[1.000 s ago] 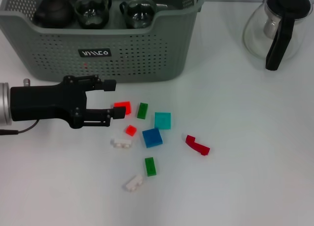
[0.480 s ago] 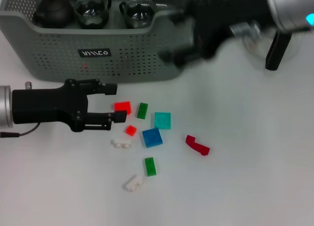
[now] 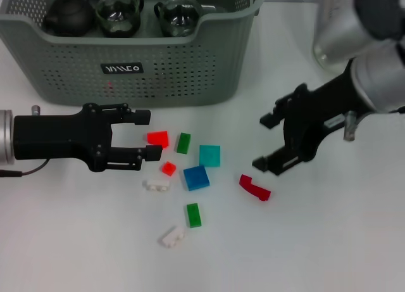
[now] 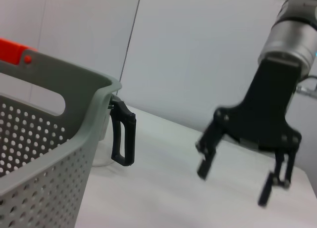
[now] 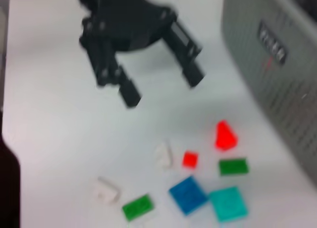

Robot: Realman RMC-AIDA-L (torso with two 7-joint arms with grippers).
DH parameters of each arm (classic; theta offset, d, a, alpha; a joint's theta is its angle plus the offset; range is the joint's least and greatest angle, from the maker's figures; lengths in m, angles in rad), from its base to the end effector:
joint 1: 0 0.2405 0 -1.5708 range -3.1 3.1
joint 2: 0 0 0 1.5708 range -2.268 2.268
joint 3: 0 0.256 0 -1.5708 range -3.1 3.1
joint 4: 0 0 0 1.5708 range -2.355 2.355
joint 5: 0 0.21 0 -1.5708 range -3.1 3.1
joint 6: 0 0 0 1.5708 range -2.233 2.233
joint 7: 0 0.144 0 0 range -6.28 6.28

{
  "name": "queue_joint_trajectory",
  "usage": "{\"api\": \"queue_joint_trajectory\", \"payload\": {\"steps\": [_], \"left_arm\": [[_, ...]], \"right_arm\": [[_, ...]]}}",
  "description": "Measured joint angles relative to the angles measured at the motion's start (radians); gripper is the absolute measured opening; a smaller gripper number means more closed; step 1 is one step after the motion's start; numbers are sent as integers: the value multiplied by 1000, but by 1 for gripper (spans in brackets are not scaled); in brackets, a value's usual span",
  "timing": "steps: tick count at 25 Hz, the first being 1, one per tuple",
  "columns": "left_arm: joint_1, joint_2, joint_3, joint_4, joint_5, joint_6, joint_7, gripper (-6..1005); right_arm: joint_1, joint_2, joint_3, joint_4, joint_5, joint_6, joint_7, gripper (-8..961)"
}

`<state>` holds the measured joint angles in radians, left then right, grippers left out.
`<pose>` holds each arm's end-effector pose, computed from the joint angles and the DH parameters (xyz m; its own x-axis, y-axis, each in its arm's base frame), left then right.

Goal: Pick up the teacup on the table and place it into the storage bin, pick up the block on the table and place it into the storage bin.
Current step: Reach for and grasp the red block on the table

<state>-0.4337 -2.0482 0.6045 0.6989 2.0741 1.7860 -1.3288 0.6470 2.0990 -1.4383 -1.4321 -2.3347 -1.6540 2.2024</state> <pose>-0.2869 0.2843 0.0239 0.7909 0.3430 0.5068 0.4274 -0.9023 -0.0563 0.1142 0.3300 -0.0198 0.9611 -0.1905 0.2002 -0.1734 -0.9798 -0.0996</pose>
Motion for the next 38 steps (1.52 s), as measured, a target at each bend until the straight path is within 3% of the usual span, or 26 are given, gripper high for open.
{"api": "queue_joint_trajectory", "payload": {"steps": [11,17,28,38], "left_arm": [[-22,-7,0,0,0,-9,3,797],[-22,-9,0,-1,0,-10,7,798],[-21,-2,0,-31,0,-9,-1,797],[-18,-4,0,-44,8,-16,4,797]], "right_arm": [[170,1,-119,314,-70,50,28,817],[210,3,-205,406,-71,126,27,815],[233,10,-364,450,-72,254,88,812],[243,12,-440,454,-72,315,131,809]]}}
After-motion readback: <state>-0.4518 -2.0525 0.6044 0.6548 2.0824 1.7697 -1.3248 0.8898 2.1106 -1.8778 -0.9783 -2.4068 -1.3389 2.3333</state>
